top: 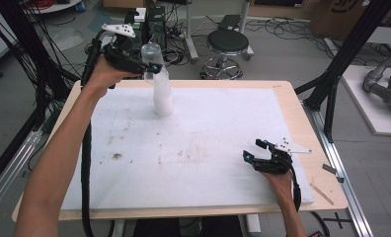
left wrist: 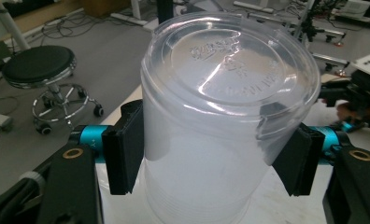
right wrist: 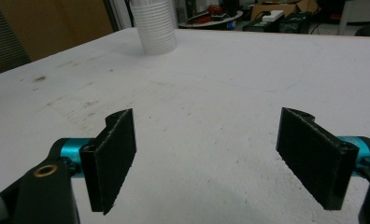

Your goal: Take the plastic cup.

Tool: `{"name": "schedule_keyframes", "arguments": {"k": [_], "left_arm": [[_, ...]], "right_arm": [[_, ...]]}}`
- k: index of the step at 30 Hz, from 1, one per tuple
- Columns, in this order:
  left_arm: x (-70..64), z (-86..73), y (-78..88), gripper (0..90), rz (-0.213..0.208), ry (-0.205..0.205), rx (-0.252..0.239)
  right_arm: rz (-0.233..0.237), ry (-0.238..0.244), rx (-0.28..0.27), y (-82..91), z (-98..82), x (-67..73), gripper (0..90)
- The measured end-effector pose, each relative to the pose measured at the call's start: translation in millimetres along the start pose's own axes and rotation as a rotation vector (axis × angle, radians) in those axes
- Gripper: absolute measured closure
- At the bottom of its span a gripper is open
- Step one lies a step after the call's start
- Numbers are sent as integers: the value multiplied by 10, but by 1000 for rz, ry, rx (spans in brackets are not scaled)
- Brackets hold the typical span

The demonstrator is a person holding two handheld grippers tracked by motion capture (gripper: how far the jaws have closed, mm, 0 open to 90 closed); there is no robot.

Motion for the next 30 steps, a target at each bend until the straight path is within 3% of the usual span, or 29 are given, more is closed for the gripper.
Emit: {"name": "schedule_keyframes", "arguments": {"k": [1,2,3,4,5,6,7,9,12,15,22,30], "left_arm": [[-134,-43,5,342,-21,-13,-5],[-134,-43,5,341,-21,-13,-5],[-278,-85,-1,341,-40,-28,6],[-278,-85,-1,341,-40,-28,6],[-421,-114,-13,342,-66,-42,5],[-421,-114,-13,342,-66,-42,5],[-542,-131,-20,342,-77,-55,1],[-663,-150,-41,345,-105,-66,-14],[-767,-175,-83,345,-119,-77,-14],[-942,-247,-163,346,-159,-96,-19],[-1107,-406,-246,349,-202,-106,-45],[-1301,-711,-336,352,-233,-93,-71]], "right_arm": [[3,-7,4,2,-3,5,197],[3,-7,4,2,-3,5,197],[3,-6,3,-1,0,2,197],[3,-6,3,-1,0,2,197],[0,-2,1,0,-2,-1,197],[0,-6,0,2,0,1,197],[-1,-4,0,2,-1,0,197],[-2,-9,-7,7,1,0,197],[-1,-11,-12,10,2,-9,197],[-2,-15,-10,9,2,-15,197],[6,-27,-8,13,2,-15,197],[6,-33,-7,13,1,-15,197]]}}
Point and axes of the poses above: each handheld gripper's, and its own axes: y roughly backward along the jaws, z roughly out of its top, x roughly to its left, the point moved 5 cm from there along -y, roughly forward along the jaws, and after that the axes turned 10 degrees about -z, right-handed, at the moved point
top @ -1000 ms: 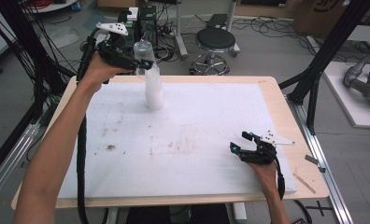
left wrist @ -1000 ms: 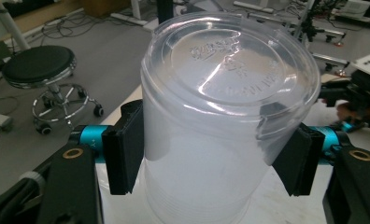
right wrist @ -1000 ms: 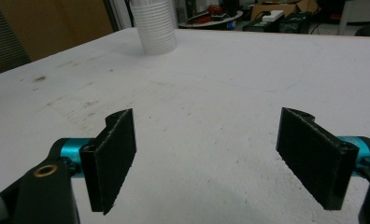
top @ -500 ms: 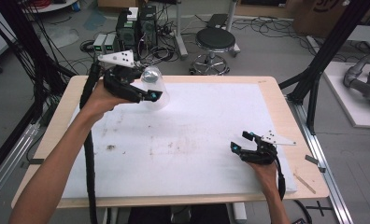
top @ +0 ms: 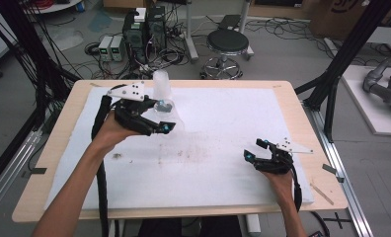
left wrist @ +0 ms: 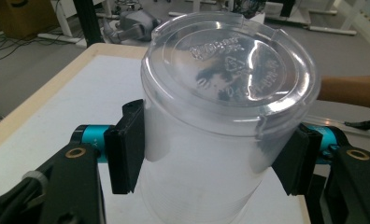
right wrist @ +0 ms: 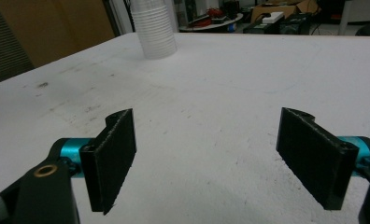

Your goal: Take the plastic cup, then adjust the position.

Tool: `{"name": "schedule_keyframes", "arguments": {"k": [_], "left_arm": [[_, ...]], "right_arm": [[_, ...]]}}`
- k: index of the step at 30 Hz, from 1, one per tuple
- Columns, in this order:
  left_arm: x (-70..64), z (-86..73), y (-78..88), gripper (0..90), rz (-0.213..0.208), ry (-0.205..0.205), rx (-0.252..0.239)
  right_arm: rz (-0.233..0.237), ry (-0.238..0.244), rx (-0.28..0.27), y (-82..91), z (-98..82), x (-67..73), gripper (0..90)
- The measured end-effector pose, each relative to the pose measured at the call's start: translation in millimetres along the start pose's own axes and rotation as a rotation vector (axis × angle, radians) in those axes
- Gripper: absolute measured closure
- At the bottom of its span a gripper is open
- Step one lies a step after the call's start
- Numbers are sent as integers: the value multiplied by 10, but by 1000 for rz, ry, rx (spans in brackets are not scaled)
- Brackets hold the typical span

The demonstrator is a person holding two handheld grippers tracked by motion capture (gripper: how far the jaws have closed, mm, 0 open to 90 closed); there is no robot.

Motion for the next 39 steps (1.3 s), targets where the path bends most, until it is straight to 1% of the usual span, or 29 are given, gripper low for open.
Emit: {"name": "schedule_keyframes", "arguments": {"k": [2,3,8,9,10,14,16,17,18,19,21,23,26,30,31,34,37,39], "left_arm": [[-59,-70,-21,351,-8,-1,-16],[-92,-110,-35,351,-7,-1,-24],[-192,-237,-58,353,-12,0,-39],[-225,-291,-66,353,-16,4,-47],[-225,-291,-66,353,-16,4,-47],[-266,-425,-80,353,-23,12,-67],[-265,-441,-90,353,-26,18,-65],[-256,-461,-93,352,-28,14,-46],[-256,-461,-93,352,-28,14,-46],[-249,-463,-95,353,-33,23,-66],[-240,-471,-96,353,-32,20,-60],[-230,-498,-115,353,-35,27,-57],[-226,-513,-128,356,-35,26,-54],[-231,-509,-133,356,-35,26,-57],[-233,-497,-136,356,-37,25,-64],[-225,-498,-139,356,-38,22,-62],[-227,-509,-161,356,-42,29,-66],[-225,-520,-162,356,-41,27,-60]], "right_arm": [[-2,9,-4,-2,3,-4,197],[-1,6,0,-3,0,-2,197],[-4,6,-1,-5,1,2,197],[-3,6,3,-5,-2,3,197],[-3,9,4,-7,1,0,197],[-3,7,6,-6,-1,3,197],[-3,8,6,-7,0,4,197],[-2,9,5,-10,0,3,197],[-4,9,7,-9,-2,1,197],[-2,7,7,-8,-1,1,197],[-1,6,7,-7,-2,0,197],[-1,9,5,-7,0,1,197],[1,12,4,-6,1,8,197],[0,13,4,-5,-1,7,197],[3,11,7,-7,-2,5,197],[5,8,10,-11,-1,0,197],[4,4,9,-8,0,5,197],[9,9,8,-7,1,10,197]]}}
Point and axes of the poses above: each handheld gripper's, and its own axes: y roughly backward along the jaws, z roughly out of its top, x roughly to its left, the point moved 5 cm from there along -y, roughly forward along the jaws, and after that the axes turned 10 degrees about -z, right-handed, at the moved point
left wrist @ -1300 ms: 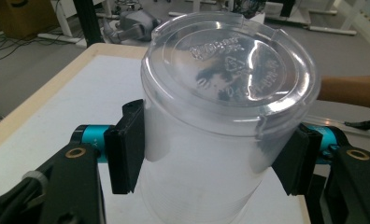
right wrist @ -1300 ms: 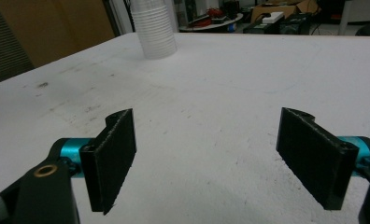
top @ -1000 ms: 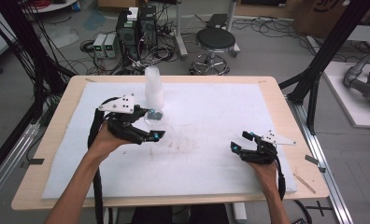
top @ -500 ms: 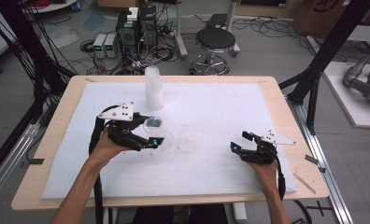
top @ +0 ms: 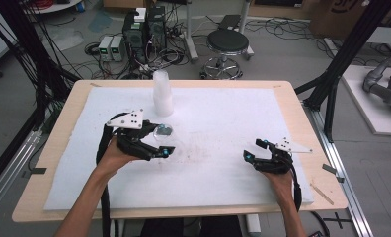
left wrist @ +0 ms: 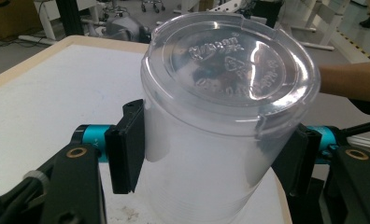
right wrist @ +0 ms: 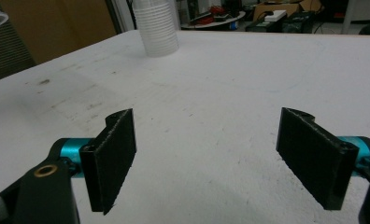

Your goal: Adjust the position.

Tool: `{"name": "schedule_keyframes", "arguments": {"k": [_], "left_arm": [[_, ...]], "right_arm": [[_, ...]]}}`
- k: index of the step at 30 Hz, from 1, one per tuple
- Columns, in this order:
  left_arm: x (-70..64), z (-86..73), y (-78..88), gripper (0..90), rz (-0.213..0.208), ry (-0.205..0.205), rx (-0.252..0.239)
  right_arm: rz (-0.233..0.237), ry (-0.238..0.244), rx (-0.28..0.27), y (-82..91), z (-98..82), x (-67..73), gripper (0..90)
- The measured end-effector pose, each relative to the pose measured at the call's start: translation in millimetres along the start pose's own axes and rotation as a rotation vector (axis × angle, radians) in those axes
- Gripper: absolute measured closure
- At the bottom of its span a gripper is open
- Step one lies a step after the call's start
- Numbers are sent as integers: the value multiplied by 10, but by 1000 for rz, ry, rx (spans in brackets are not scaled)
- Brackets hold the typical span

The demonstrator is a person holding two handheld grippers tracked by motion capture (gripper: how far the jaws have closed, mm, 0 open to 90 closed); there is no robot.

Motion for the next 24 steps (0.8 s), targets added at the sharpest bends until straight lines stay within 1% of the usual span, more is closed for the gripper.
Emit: {"name": "schedule_keyframes", "arguments": {"k": [2,5,8,10,11,12,14,16,17,18,20,21,22,24], "left_arm": [[1,1,-2,356,-3,-1,-1],[-1,3,2,357,-1,0,-4],[-1,-5,-2,358,-2,3,-11],[2,-12,-5,358,-4,1,-8],[2,-15,-10,358,-3,3,-8],[3,-18,-19,358,-5,5,-10],[0,-11,-29,358,-8,5,-16],[-2,-6,-37,359,-11,0,-18],[-2,-6,-37,360,-11,0,-18],[-10,2,-53,360,-15,2,-28],[-16,9,-69,360,-22,0,-29],[-16,9,-69,360,-22,0,-29],[-23,14,-91,360,-26,-2,-30],[-35,22,-116,360,-33,-4,-31]], "right_arm": [[-1,3,1,1,-2,-2,197],[11,4,-4,3,7,0,197],[33,-4,-9,5,19,6,197],[62,5,-8,9,61,33,196],[62,5,-8,9,61,33,196],[91,17,-11,21,125,73,197],[120,38,-17,35,200,121,197],[163,55,-23,46,279,186,197],[163,55,-23,46,279,186,197],[202,75,-25,40,354,257,196],[247,95,-23,21,415,340,197],[247,95,-23,21,415,340,197],[300,103,-20,-6,473,429,196],[339,122,-20,-43,533,514,197]]}}
Point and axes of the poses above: each handheld gripper's, and its own axes: y roughly backward along the jaws, z roughly out of its top, x roughly to its left, the point moved 5 cm from there along -y, roughly forward along the jaws, and after that the axes turned 10 degrees about -z, right-handed, at the moved point
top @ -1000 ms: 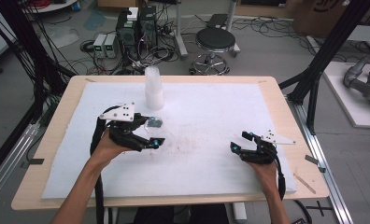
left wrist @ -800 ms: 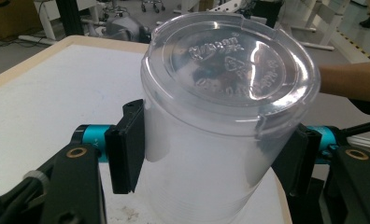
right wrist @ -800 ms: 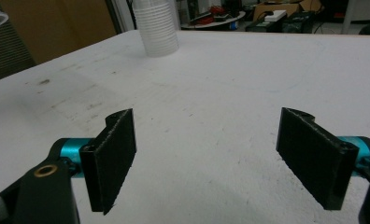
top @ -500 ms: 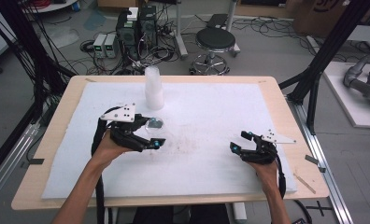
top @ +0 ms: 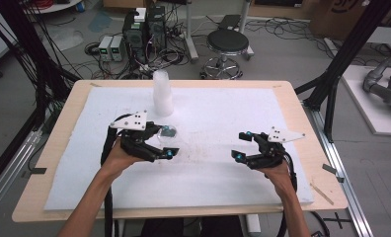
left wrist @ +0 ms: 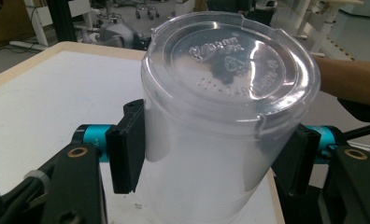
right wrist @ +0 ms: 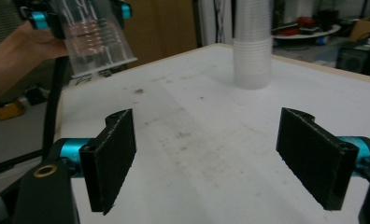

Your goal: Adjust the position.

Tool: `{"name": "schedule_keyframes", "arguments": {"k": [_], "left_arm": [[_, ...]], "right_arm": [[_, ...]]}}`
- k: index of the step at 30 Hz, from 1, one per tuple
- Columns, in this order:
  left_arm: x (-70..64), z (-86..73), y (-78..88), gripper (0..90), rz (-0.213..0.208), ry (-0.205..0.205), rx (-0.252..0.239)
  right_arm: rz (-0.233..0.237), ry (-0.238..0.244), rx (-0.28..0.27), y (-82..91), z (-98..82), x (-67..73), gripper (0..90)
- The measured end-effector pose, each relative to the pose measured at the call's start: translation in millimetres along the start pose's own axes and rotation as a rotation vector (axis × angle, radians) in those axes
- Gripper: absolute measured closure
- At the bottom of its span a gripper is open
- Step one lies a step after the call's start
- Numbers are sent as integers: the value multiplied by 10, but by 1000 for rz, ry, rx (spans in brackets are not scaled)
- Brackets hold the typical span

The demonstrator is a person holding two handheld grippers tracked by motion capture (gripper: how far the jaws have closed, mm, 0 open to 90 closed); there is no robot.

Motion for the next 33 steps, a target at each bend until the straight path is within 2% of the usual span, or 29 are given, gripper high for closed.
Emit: {"name": "schedule_keyframes", "arguments": {"k": [6,9,10,12,15,18,25,33], "left_arm": [[-46,30,-70,360,-16,-4,-11],[-52,36,-86,360,-22,-8,-15],[-55,35,-90,360,-23,-7,-15],[-60,37,-114,360,-27,-7,-22],[-66,39,-132,360,-31,-7,-24],[-89,47,-172,361,-39,-9,-24],[-103,53,-221,362,-44,-9,-36],[-110,45,-263,363,-47,-10,-45]], "right_arm": [[108,31,1,-153,167,178,197],[154,46,24,-220,227,260,197],[154,46,24,-220,227,260,197],[195,65,34,-289,289,341,196],[216,74,45,-339,324,386,197],[263,89,62,-443,373,485,197],[320,119,85,-601,394,646,196],[350,129,80,-700,387,750,197]]}}
Point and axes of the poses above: each handheld gripper's, and its own axes: y roughly backward along the jaws, z roughly out of its top, x roughly to its left, the point moved 5 cm from there along -y, roughly forward along the jaws, and after that the axes turned 10 degrees about -z, right-handed, at the moved point
